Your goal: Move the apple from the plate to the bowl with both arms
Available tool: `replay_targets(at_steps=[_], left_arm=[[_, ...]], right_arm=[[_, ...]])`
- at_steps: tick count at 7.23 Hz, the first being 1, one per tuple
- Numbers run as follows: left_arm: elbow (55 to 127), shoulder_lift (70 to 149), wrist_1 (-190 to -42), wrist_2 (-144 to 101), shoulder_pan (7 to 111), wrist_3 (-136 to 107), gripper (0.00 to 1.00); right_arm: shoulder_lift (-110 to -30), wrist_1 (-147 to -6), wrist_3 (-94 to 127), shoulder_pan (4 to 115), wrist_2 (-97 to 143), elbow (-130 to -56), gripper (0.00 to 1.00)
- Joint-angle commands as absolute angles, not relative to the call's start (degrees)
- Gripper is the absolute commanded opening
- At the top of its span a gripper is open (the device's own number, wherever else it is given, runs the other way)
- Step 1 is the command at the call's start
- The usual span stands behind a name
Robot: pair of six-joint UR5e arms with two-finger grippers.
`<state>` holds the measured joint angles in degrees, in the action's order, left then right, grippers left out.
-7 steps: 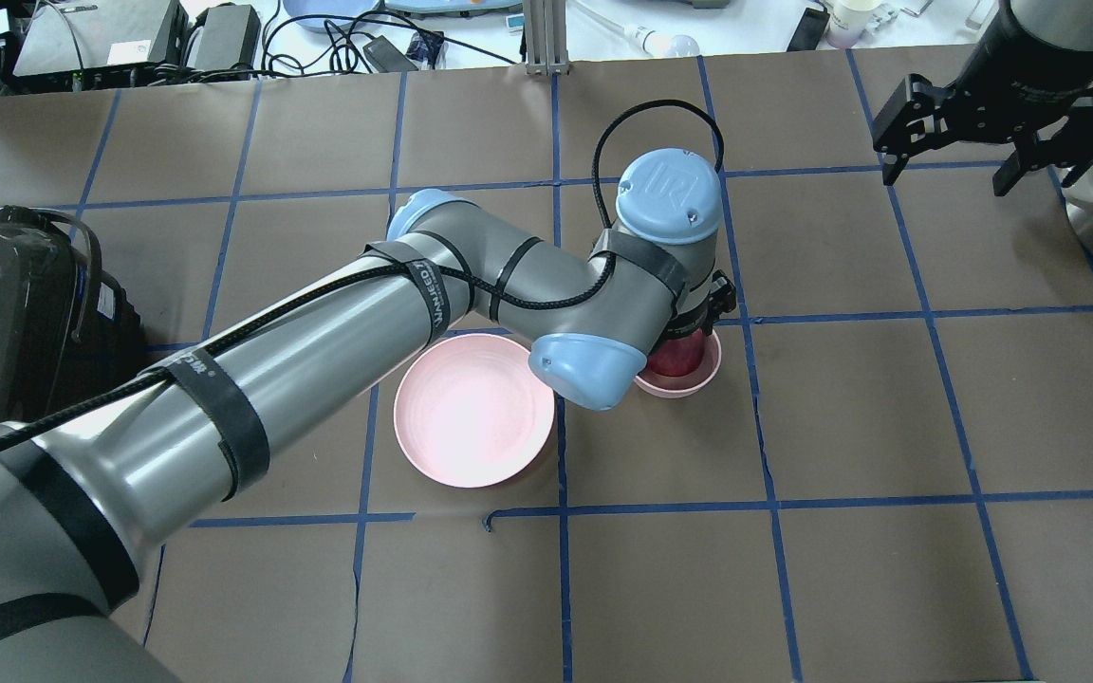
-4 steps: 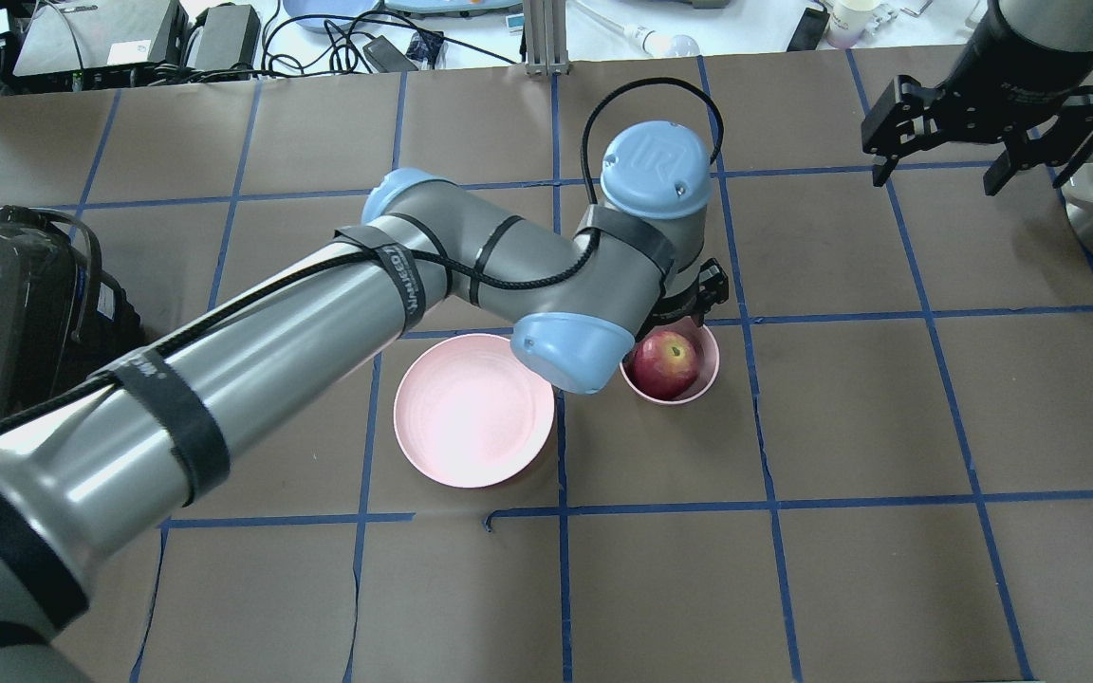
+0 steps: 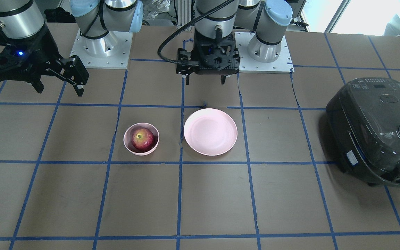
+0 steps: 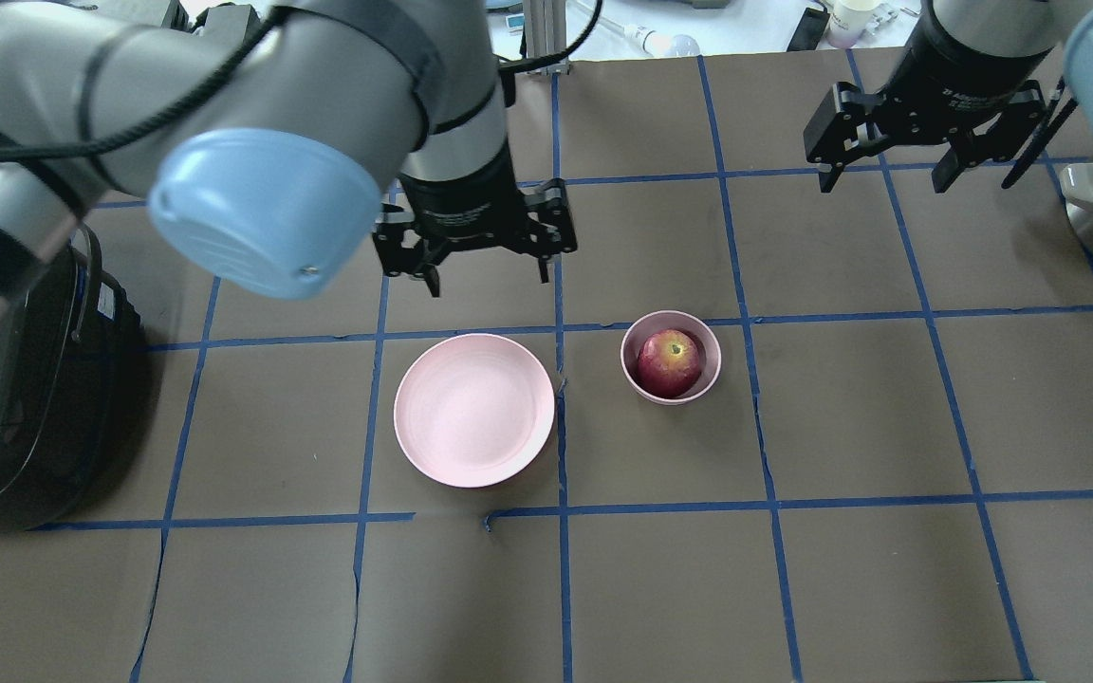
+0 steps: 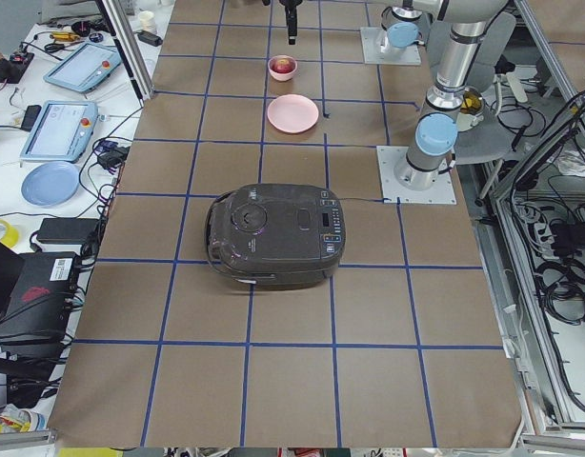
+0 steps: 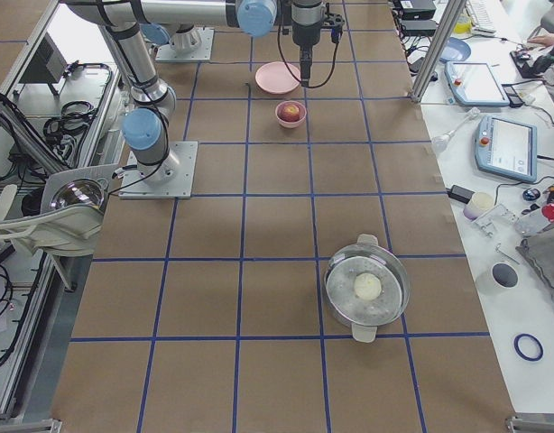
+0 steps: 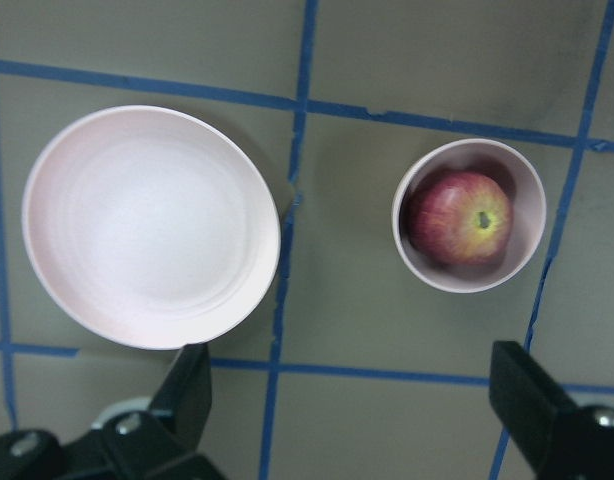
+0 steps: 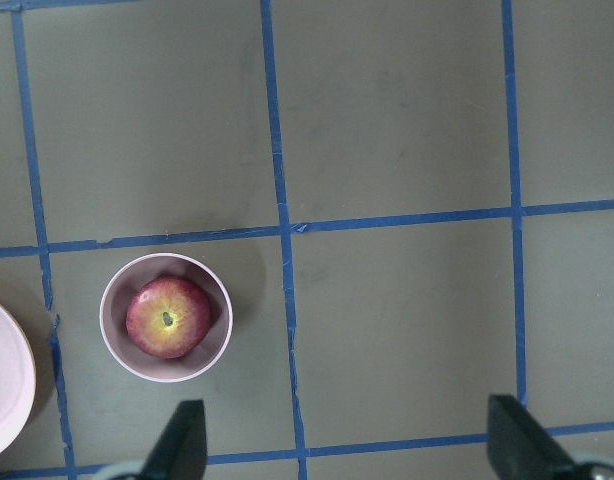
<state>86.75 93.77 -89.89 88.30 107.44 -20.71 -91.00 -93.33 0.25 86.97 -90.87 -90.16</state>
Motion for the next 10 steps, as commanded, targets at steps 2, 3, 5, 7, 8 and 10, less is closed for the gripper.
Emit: replay_targets(at_steps=[2, 3, 5, 7, 8, 10], left_arm=[[87.01, 90.09, -87.13, 88.16, 93.65, -9.16, 1.00], [87.10, 90.00, -87.10, 88.15, 93.17, -9.14, 1.00], [87.27, 89.56, -87.27, 88.07, 93.16, -9.14, 1.00], [87.36, 89.30, -87.62, 87.71, 93.08, -9.23, 1.00], [87.36, 89.30, -87.63, 87.71, 93.08, -9.14, 1.00], [87.36, 89.30, -87.63, 87.71, 93.08, -9.14, 1.00]], right_arm=[[-91.41, -93.25, 0.18, 87.71, -91.05, -90.26, 1.00], [-91.49, -93.16, 0.18, 87.71, -91.05, -90.26, 1.00], [-91.49, -93.08, 0.18, 87.71, -91.06, -90.18, 1.00], [-91.49, -92.99, 0.18, 87.71, -91.14, -90.18, 1.00], [-91.49, -92.99, 0.18, 87.71, -91.32, -90.09, 1.00], [-91.84, -92.73, -0.35, 87.63, -91.76, -90.00, 1.00]])
